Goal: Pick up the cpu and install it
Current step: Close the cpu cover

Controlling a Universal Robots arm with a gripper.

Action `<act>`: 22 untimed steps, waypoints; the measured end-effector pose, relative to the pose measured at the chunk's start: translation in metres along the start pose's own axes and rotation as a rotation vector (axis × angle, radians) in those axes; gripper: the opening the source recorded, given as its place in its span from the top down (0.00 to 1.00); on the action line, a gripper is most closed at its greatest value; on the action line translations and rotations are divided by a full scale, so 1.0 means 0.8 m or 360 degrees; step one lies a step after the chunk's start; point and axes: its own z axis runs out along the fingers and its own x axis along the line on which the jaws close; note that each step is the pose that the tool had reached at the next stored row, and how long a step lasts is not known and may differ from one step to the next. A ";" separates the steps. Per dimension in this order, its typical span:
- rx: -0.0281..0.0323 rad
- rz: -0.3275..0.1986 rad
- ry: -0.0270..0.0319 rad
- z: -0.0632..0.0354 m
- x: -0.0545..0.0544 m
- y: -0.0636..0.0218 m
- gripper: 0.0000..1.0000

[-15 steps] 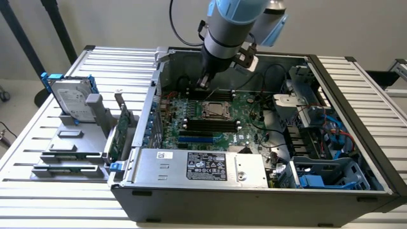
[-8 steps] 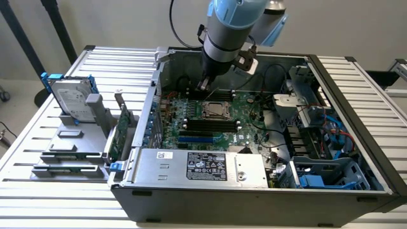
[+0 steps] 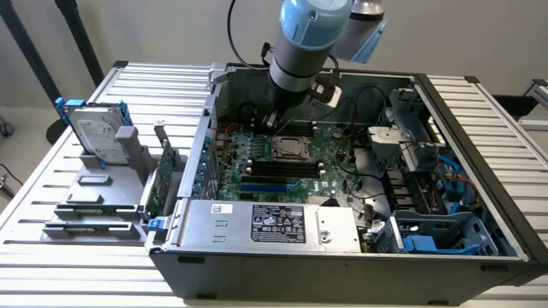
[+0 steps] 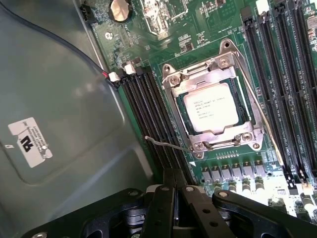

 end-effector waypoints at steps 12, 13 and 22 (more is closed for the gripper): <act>-0.00082 -0.0001 -0.00060 0.025 -0.010 0.005 0.89; -0.00102 -0.0001 -0.00108 0.027 -0.010 0.005 0.89; -0.00178 0.0001 -0.00281 0.032 -0.007 0.004 0.89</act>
